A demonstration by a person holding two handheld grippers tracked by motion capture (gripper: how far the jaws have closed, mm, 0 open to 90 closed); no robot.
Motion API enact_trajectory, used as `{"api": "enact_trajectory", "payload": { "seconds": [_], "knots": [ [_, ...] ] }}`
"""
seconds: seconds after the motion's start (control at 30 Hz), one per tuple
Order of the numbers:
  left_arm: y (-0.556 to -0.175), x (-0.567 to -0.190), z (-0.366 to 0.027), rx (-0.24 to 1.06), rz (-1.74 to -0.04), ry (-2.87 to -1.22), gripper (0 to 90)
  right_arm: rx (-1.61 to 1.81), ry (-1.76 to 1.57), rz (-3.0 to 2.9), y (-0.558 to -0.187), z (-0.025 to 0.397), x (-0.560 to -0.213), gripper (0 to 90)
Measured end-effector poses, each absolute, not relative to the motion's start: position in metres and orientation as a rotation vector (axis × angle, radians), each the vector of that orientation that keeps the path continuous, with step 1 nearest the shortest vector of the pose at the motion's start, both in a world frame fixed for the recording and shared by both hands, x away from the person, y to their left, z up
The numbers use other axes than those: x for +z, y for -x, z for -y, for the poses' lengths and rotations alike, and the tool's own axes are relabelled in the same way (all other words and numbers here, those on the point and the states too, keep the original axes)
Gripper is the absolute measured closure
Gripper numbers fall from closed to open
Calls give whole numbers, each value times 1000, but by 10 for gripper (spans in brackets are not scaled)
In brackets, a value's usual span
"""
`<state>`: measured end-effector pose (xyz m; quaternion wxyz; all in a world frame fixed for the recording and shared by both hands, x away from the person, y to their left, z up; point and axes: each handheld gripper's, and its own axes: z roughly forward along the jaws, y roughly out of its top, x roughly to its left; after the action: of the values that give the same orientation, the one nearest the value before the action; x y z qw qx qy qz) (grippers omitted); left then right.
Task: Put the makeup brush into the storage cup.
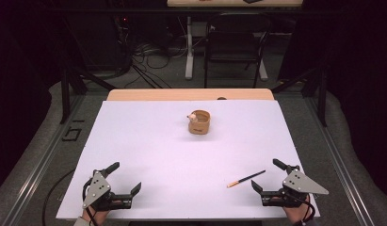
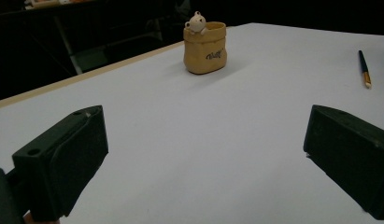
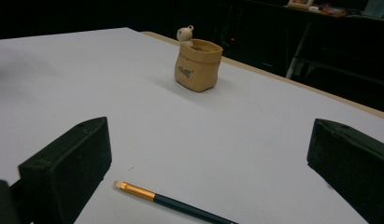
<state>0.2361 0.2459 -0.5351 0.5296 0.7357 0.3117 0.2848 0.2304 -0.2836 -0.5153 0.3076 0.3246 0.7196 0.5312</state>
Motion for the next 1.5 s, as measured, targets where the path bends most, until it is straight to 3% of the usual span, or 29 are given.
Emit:
{"api": "enact_trajectory", "payload": {
  "seconds": [0.53, 1.5],
  "knots": [
    [-235, -535, -246, 677, -733, -1762, 0, 1410, -873, -1942, -234, 288, -515, 0],
    [-235, -536, -244, 640, -717, -1795, 0, 1233, -693, -2249, -276, 295, -509, 0]
  ]
}}
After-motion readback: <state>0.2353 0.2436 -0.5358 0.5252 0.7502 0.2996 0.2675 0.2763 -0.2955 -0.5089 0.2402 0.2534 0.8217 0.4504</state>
